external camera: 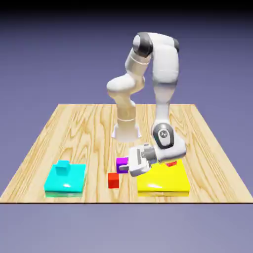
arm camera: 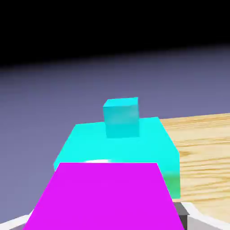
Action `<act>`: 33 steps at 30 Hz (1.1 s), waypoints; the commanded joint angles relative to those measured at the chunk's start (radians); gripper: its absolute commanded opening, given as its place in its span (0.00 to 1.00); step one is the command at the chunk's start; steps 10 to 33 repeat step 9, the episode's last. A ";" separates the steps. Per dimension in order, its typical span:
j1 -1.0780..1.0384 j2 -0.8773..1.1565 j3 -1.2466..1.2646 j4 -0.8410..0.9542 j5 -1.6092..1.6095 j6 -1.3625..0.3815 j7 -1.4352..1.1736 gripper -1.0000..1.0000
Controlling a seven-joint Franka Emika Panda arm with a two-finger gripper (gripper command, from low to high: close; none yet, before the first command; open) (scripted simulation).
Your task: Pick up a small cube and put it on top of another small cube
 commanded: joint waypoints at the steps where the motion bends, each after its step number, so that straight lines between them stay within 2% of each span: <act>1: 0.000 0.000 0.000 0.000 0.003 0.000 -0.001 0.00; 4: -0.069 0.087 -0.039 -0.003 -0.080 0.107 0.056 0.00; 5: -0.069 0.087 -0.039 -0.003 -0.080 0.107 0.056 1.00; 9: 0.000 0.000 0.000 0.000 0.003 0.000 -0.001 1.00; 33: 0.000 0.000 0.000 0.000 0.003 0.000 -0.001 1.00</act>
